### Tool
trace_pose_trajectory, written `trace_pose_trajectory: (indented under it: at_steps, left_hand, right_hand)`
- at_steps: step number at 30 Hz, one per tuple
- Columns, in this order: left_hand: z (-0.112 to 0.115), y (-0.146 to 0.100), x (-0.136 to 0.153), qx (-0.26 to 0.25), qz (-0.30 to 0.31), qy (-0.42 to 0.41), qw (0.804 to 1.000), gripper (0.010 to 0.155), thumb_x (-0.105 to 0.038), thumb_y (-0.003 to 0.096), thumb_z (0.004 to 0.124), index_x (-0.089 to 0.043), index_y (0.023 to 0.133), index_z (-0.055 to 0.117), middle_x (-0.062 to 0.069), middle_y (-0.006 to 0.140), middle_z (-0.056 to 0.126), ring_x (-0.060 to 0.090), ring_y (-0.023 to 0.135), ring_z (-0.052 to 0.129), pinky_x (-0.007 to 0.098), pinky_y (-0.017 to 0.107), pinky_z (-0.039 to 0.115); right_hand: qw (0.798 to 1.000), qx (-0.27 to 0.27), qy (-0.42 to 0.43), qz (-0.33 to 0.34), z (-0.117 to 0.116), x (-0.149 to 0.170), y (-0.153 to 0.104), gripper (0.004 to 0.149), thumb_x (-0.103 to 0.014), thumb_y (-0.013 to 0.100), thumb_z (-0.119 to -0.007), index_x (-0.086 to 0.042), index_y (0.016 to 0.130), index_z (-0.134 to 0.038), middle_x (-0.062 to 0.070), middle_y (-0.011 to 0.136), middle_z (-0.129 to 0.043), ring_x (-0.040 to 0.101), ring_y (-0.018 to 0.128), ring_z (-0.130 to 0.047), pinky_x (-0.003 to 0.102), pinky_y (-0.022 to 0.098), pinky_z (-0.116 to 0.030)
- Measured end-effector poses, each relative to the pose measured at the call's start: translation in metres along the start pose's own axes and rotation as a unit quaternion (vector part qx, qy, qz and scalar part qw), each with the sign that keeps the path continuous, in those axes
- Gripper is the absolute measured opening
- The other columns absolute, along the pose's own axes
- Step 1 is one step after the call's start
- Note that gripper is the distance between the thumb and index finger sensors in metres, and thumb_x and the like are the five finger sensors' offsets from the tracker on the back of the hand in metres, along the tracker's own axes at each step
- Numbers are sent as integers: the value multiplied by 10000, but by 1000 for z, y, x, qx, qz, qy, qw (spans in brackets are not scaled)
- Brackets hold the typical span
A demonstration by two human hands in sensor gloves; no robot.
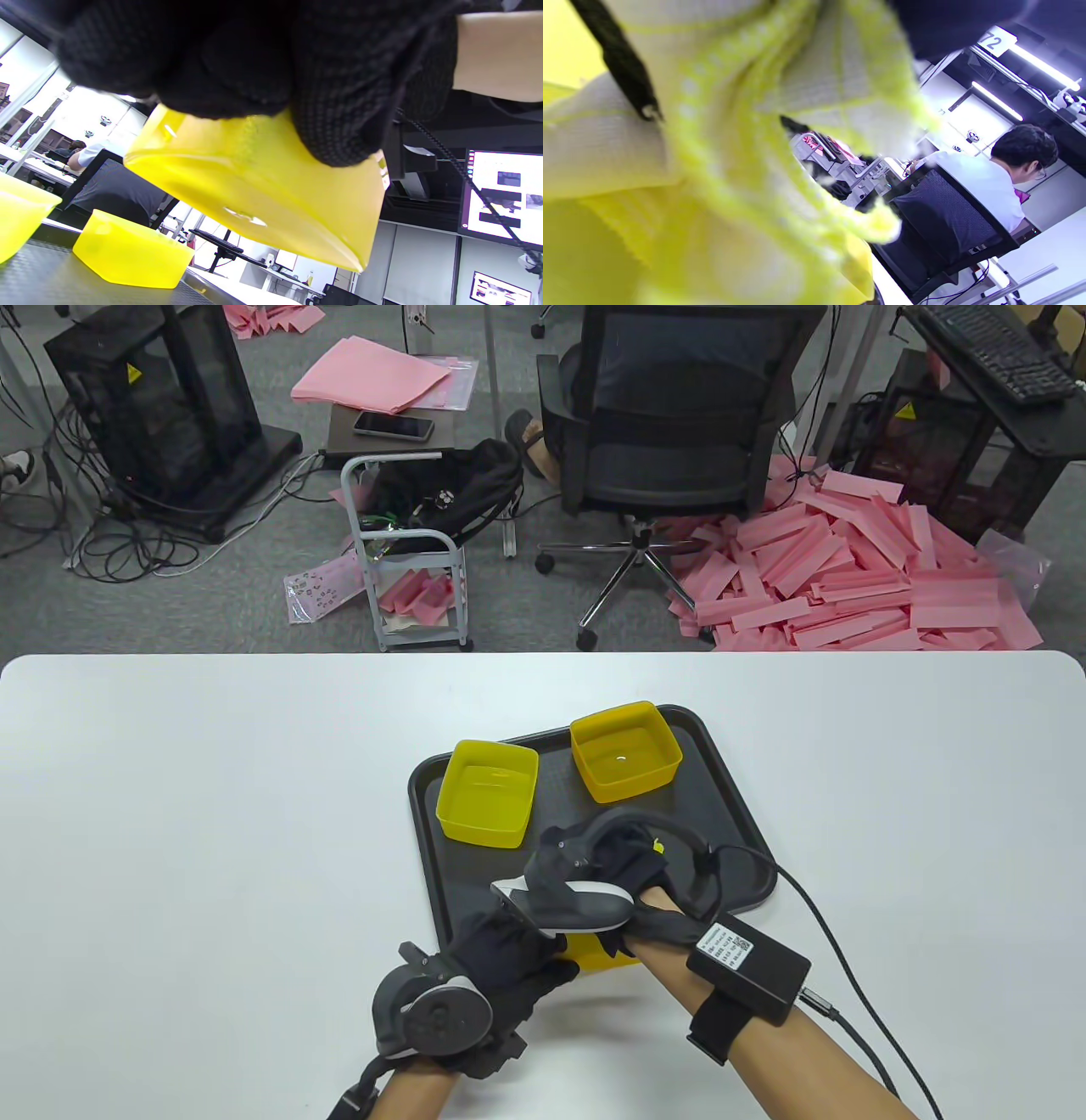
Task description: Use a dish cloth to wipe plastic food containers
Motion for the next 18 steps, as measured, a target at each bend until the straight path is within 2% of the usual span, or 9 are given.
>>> trace_pose_trajectory:
  at_steps: [6,11,18]
  left_hand:
    - [0,1,3,0,-17,12,1000,426,-499,344,964,-237,680,954,17,400,1021,263,362,1003,431,281,859]
    - [4,1,3,7,-20,17,1000,426,-505,345,961,-242,682,951,6,403,1024,257,362,1009,428,279,863]
    - [6,2,2,9,-25,19,999,426,-500,345,964,-238,681,951,9,402,1022,259,361,1007,430,280,862]
  right_hand:
    - [1000,8,-11,24,-4,6,-13,486,-457,419,-922,-302,867,-817,-33,705,-981,247,488,-992,351,280,-901]
    - [997,-70,-11,42,-9,3,-12,449,-398,432,-920,-345,868,-830,-21,807,-922,282,604,-938,393,375,-875]
    - [980,-179,8,90,-20,3,-9,436,-356,455,-896,-341,884,-819,-17,890,-869,305,696,-880,419,449,-843]
Point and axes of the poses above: the tracker on the back of each hand, its own x axis roughly to the little-finger side, its own y axis roughly from the wrist to the fingertips, z = x × y, the point moved 2 cm from there along y, roughly from the wrist to the fingertips
